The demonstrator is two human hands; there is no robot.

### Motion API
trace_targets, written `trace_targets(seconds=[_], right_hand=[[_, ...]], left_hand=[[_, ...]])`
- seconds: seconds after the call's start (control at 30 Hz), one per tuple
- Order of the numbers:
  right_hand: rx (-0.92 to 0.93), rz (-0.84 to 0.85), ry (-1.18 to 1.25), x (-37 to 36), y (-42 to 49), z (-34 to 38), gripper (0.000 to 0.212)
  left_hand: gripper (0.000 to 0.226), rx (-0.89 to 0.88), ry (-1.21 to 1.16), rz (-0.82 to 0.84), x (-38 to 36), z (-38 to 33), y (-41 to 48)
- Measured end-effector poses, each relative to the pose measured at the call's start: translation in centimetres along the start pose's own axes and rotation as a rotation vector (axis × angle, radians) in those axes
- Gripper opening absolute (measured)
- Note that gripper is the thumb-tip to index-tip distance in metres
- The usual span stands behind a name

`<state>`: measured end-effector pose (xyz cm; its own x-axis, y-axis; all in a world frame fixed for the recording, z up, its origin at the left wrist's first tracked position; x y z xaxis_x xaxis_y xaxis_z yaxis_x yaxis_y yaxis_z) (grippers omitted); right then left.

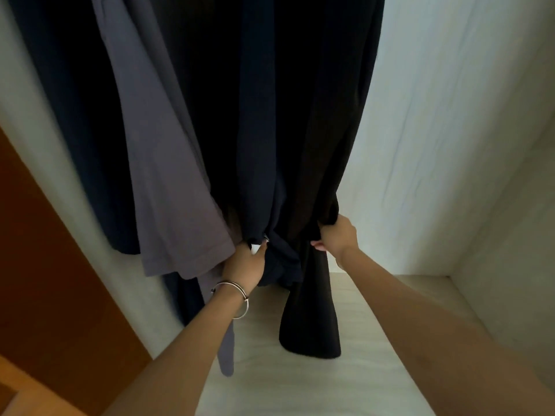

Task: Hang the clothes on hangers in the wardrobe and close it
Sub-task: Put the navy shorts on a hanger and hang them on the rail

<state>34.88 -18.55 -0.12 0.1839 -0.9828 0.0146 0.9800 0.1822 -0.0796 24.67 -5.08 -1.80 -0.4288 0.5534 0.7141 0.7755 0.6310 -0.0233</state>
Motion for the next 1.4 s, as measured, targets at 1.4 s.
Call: trace_targets(seconds=[1.4], right_hand=[[-1.128,-0.662,0.066,18.1,-52.8,-35.0,0.018]], left_hand=[[0.037,-0.039,0.722,1.337,-18.2,28.2,-25.4]])
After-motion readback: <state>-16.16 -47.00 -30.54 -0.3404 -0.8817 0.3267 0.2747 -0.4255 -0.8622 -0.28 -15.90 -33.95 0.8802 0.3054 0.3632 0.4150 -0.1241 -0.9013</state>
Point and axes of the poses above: each hand's wrist, its own y-axis towards the middle knuckle, its own x-axis out of the back of the hand, z = x × y, the point moved 1 cm from there along y, towards the middle knuckle, and after that the axes turned 15 degrees about y, right-handed, at the moved point
